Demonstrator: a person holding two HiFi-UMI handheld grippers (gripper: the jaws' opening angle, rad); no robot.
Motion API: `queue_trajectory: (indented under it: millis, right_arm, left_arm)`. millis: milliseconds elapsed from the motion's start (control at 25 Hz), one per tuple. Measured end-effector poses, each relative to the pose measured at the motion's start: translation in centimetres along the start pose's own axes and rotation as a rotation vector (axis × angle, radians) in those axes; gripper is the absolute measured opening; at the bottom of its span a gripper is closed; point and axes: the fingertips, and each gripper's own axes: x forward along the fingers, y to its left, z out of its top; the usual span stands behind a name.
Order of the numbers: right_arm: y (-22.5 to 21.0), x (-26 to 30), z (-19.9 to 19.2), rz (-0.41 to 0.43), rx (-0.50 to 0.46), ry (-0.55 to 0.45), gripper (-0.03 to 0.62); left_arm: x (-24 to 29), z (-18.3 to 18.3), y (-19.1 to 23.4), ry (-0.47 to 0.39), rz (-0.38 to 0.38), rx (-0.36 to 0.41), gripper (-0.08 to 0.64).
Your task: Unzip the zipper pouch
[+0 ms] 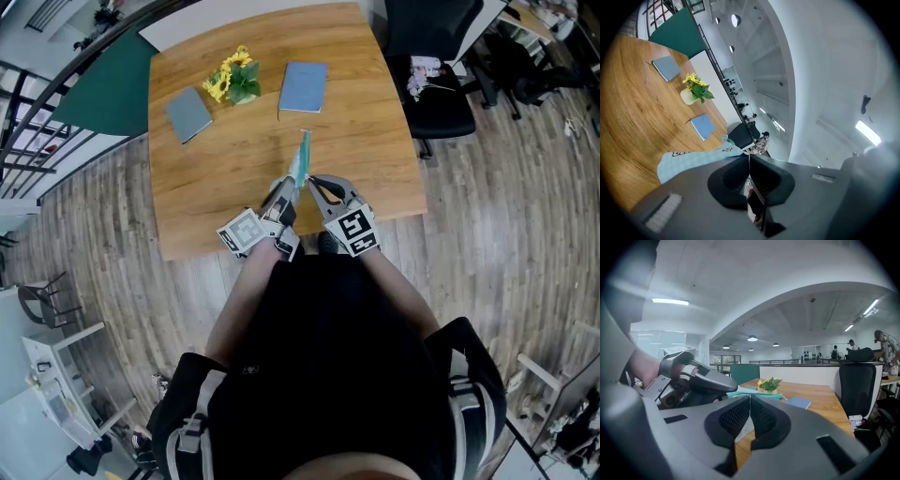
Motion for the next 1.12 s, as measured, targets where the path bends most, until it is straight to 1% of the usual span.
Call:
queue_trajectory:
  millis: [160, 480, 1120]
  right_arm:
    - [-0.5, -0.2, 0.1, -0.008, -0.028, 0.003, 0.006]
    - [-1.0, -0.1, -0.3, -0.024, -0.023, 0.026, 0.006]
    - [-2.2, 0.7, 0.1, -0.033, -0.033, 0.016, 0.006]
  left_arm:
    - [0.0, -0.2, -0.2, 0.010, -0.013, 0.003, 0.002]
    - [0.1, -0.4, -0.7, 0.023, -0.026, 0.012, 0.002]
    - [0.1, -0.3, -1.2, 0.027, -0.038, 0.038, 0.002]
